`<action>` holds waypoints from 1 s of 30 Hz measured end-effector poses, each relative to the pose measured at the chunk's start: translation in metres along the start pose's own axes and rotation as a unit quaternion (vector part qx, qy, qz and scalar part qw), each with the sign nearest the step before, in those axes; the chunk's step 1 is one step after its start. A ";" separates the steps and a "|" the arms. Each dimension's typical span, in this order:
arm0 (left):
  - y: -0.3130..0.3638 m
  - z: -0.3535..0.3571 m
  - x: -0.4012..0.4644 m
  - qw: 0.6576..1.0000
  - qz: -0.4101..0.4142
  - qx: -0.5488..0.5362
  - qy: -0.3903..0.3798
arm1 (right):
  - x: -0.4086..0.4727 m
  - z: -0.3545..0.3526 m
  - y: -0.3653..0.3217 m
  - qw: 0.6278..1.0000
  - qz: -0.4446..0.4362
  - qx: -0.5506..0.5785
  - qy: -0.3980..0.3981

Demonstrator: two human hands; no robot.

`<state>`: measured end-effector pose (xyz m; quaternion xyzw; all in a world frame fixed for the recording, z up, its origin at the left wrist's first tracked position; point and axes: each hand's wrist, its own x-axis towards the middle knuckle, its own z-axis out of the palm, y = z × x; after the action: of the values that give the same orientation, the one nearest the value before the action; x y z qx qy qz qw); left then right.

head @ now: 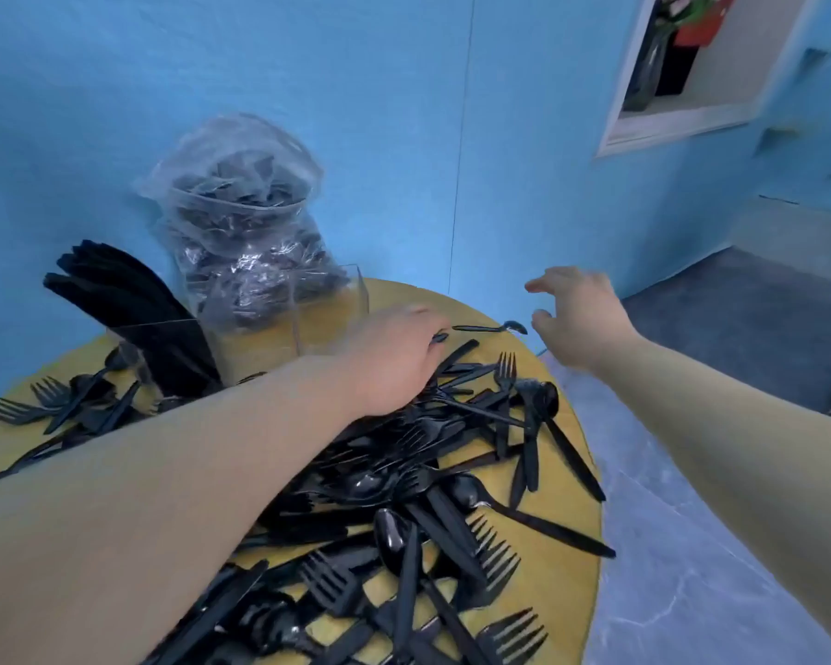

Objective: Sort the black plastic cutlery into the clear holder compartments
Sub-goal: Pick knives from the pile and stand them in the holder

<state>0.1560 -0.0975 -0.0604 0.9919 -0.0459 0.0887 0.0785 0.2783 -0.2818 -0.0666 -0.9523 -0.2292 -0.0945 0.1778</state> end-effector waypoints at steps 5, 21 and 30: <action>0.004 0.027 0.069 0.997 0.017 0.038 -0.064 | 0.024 0.027 0.026 0.994 0.047 0.080 -0.051; -0.009 0.057 0.113 0.992 -0.039 0.070 -0.099 | 0.053 0.065 0.031 0.990 0.025 0.125 -0.063; -0.004 0.008 0.058 0.999 -0.008 0.008 -0.031 | 0.021 0.028 -0.005 0.994 -0.090 0.051 -0.041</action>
<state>0.2145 -0.0998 -0.0584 0.9951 -0.0399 0.0576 0.0701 0.2973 -0.2588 -0.0850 -0.9205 -0.3260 -0.0593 0.2070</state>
